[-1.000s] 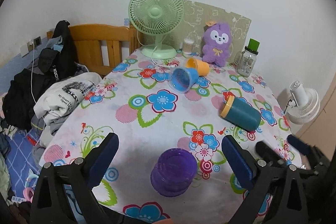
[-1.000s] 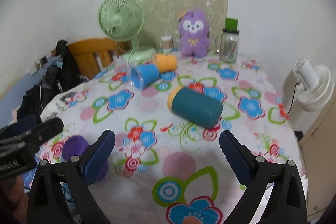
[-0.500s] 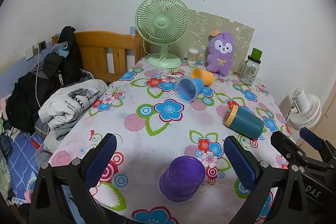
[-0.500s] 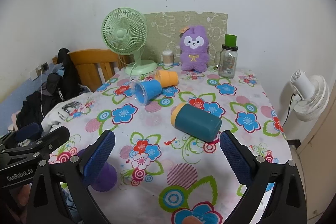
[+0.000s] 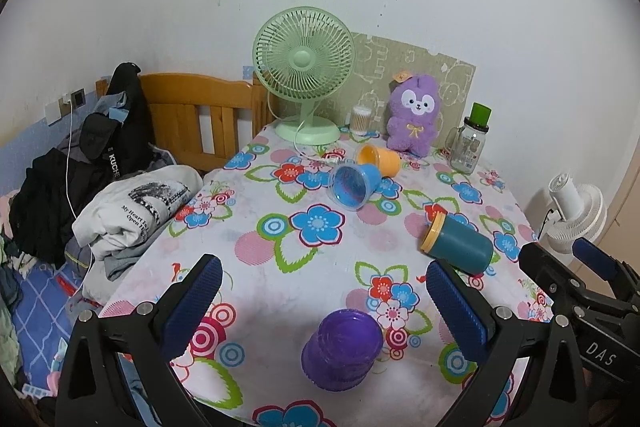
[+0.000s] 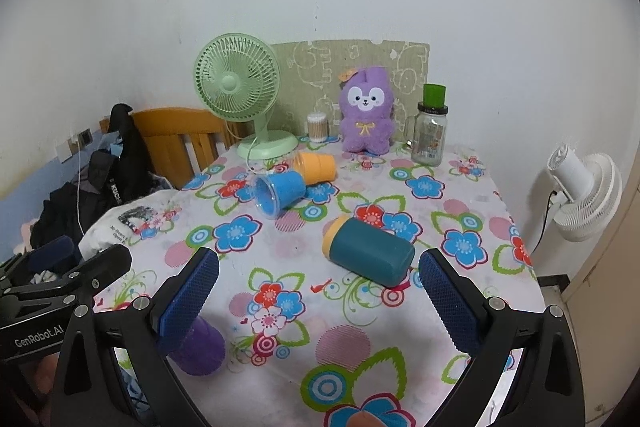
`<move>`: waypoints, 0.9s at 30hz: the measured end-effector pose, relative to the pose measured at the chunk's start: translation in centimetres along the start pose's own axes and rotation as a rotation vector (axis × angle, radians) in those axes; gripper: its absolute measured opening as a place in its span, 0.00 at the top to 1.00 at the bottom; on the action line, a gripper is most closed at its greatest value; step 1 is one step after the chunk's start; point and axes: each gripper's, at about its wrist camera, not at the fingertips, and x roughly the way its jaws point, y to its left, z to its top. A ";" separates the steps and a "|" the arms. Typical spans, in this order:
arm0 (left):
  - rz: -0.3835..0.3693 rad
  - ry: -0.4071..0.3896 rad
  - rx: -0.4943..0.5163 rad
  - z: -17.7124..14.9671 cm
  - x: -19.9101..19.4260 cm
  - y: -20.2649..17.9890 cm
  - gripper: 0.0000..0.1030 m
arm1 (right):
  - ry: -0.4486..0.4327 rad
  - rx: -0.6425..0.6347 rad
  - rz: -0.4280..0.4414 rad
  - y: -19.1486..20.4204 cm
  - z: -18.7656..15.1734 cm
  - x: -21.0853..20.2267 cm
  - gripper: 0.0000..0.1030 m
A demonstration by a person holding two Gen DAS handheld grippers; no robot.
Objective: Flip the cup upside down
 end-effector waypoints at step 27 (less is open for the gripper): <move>-0.005 -0.047 0.002 0.9 -0.9 -0.1 0.00 | -0.012 -0.005 -0.001 0.4 0.5 -0.5 0.01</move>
